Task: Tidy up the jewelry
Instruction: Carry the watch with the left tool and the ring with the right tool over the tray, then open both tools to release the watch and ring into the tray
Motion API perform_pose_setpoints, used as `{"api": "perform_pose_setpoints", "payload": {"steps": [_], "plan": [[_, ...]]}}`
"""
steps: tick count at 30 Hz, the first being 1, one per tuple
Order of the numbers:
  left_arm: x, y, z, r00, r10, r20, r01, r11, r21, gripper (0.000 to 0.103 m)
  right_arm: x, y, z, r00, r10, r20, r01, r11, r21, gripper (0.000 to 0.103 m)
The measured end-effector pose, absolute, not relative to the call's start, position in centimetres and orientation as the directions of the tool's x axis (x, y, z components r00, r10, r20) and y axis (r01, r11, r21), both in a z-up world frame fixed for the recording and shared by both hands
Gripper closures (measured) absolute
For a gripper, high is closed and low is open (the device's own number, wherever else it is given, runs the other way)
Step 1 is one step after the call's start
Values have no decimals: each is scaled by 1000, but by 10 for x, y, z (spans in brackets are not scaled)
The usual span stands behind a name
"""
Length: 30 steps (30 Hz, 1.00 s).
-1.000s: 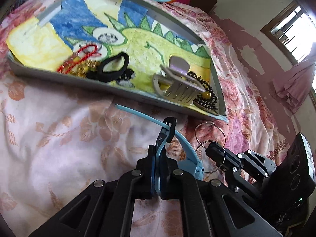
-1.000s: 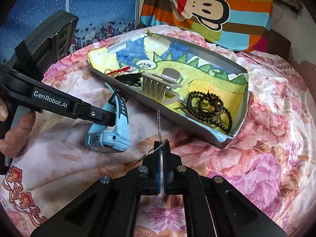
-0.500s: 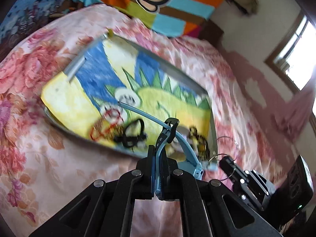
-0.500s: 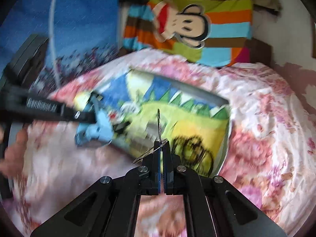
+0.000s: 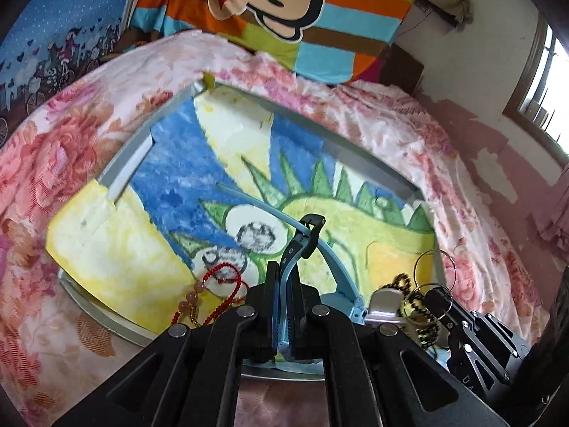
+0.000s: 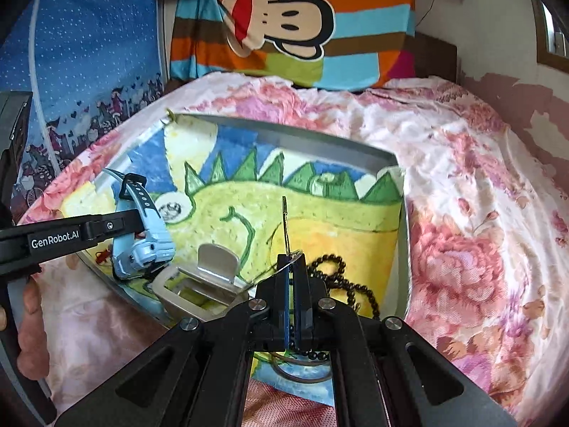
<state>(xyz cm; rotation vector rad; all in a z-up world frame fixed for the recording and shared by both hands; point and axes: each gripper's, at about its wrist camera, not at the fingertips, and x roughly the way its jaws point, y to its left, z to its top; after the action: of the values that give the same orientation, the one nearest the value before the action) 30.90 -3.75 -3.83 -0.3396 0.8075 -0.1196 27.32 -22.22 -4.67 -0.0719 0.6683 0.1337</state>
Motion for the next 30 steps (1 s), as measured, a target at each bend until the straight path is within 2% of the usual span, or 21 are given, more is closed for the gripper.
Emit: {"api": "perform_pose_setpoints", "payload": {"steps": [8,11,13,15,18,19,21,22,23,25,28,30], "plan": [[310,-36,-37,668,-223,-709,-35,943,-330,98,275,-216,-54,742,77,-666,-157,986,-60,100],[310,-37,-36,667,-217,-713,-36,946,-322,95,273,-217,-54,733,68,-677,-158,985,-72,100],[309,-38,-33,668,-216,-712,-23,951,-309,90,272,-219,-53,729,65,-681,-157,985,-74,100],[307,-39,-29,674,-212,-708,-13,955,-298,79,270,-221,-51,730,61,-680,-152,986,-74,100],[303,-41,-22,682,-210,-701,2,958,-285,72,265,-226,-46,743,59,-667,-139,988,-67,100],[302,-43,-20,677,-202,-708,4,962,-271,72,264,-227,-45,748,58,-661,-134,989,-64,97],[298,-45,-18,673,-195,-713,6,966,-258,71,258,-232,-38,768,58,-637,-116,992,-51,81],[296,-46,-16,674,-187,-715,6,969,-247,71,254,-234,-35,782,60,-621,-109,993,-41,66],[293,-47,-15,674,-180,-716,7,972,-237,71,251,-236,-32,793,63,-606,-103,994,-31,59],[289,-50,-13,673,-169,-720,11,976,-219,69,245,-240,-25,811,65,-582,-95,995,-20,59],[284,-51,-13,670,-171,-723,14,976,-219,61,237,-245,-14,834,61,-549,-81,997,-12,59],[282,-51,-14,673,-178,-718,17,974,-225,49,232,-248,-9,844,66,-532,-76,997,3,56]]}}
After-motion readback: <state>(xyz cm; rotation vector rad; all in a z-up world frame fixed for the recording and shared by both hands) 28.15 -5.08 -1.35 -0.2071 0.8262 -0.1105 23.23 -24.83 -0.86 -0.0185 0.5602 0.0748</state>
